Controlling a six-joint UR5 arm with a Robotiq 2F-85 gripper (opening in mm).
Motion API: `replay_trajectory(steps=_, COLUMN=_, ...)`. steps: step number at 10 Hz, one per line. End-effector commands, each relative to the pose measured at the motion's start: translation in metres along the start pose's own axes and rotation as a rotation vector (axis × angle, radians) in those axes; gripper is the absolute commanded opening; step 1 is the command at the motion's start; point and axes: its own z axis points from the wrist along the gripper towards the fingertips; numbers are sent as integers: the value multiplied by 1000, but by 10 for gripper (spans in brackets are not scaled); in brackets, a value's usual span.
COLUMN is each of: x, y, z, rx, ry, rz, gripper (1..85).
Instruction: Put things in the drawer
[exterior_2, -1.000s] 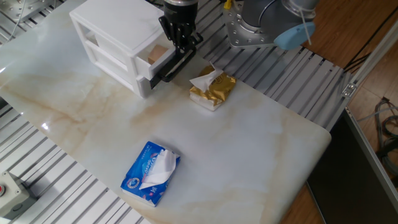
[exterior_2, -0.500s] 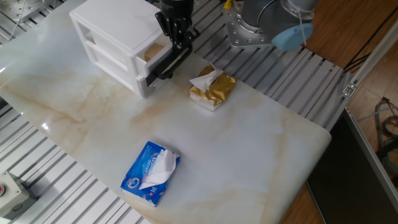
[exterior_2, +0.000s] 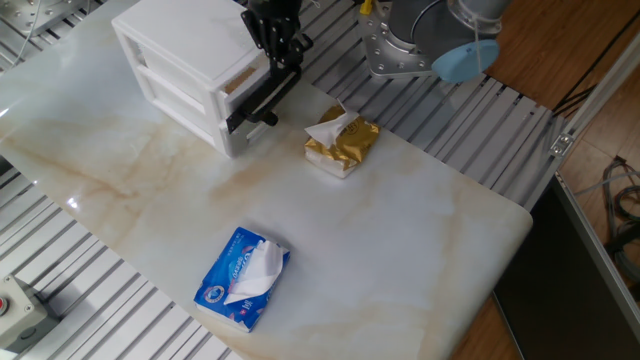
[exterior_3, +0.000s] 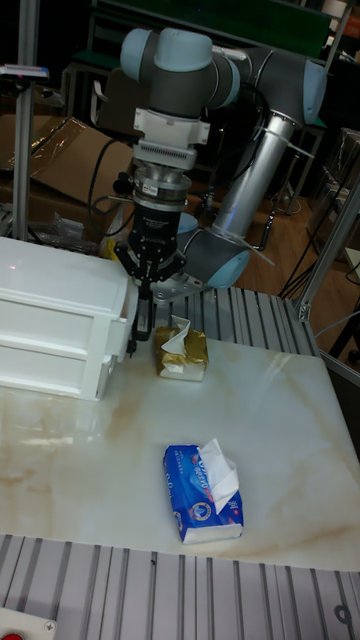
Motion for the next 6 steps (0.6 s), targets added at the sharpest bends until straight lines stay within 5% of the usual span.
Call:
replay_trajectory(steps=1, x=-1, y=-7, z=-1, rx=-8, ry=-10, rz=-16, gripper=10)
replay_trajectory(steps=6, x=-3, y=-18, z=0, rx=11, ry=-20, rz=-41, gripper=10)
